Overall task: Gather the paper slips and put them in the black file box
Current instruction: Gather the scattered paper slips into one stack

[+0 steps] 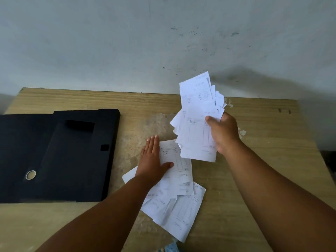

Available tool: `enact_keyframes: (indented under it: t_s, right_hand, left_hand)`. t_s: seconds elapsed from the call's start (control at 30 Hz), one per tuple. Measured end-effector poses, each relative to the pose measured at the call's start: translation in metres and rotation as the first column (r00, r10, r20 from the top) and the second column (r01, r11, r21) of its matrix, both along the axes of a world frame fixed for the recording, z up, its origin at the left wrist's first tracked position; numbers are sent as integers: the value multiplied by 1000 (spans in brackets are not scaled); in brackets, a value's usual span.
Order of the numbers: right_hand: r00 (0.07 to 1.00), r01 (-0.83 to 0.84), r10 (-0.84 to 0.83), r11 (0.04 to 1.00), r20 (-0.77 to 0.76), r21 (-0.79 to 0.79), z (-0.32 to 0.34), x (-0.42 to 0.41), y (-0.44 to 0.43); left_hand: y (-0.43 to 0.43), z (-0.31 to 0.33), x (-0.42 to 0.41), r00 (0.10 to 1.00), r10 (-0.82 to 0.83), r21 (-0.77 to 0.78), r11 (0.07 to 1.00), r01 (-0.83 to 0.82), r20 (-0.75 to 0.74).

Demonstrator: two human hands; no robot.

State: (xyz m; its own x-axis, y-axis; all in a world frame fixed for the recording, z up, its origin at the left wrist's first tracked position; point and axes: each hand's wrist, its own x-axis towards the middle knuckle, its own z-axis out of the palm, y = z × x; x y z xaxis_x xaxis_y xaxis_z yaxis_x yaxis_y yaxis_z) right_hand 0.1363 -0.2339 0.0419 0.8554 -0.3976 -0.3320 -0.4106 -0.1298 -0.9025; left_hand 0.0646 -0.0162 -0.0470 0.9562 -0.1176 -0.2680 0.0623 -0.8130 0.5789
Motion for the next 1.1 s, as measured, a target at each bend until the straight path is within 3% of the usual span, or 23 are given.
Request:
enact_keyframes:
  t_s: [0.13,0.33,0.43,0.53,0.6,0.7,0.8,1.0,1.1]
  right_hand:
    - [990,-84,85,996,-109,15,-3,-30,-3]
    - [961,-138,150,988,-232,67,-26,-86,19]
    - [954,-170,174,985,-243,40,-35,-113,33]
    - [953,-169,137,981,-271,-98,-43,-137,51]
    - [949,-170,84,948,-303,-269,-50,-148,63]
    - [936,-210,8,817,-353,-537,-57,-162,77]
    - [930,-149,-70,827,-361,-543,-56,-171,96]
    - [964,-75,-43,902,-262,-424,-61,-176,125]
    - [961,44,-152,907,-230,-418,-60,-181,121]
  left_hand:
    - [4,8,-9,996,89,-66,994,-88,19]
    - [27,12,-54,964,263,122,956,-267,44]
    - [36,10,-81,976,216,184,959,-215,13]
    - [37,12,-99,985,172,217,961,-170,8]
    - [33,14,-108,987,160,238,959,-153,-8]
    - [26,16,-121,991,135,244,961,-127,-13]
    - [22,18,-130,997,61,263,964,-49,-38]
    - [46,16,-130,994,-105,171,979,110,-38]
    - [61,16,-124,988,-152,127,980,152,-7]
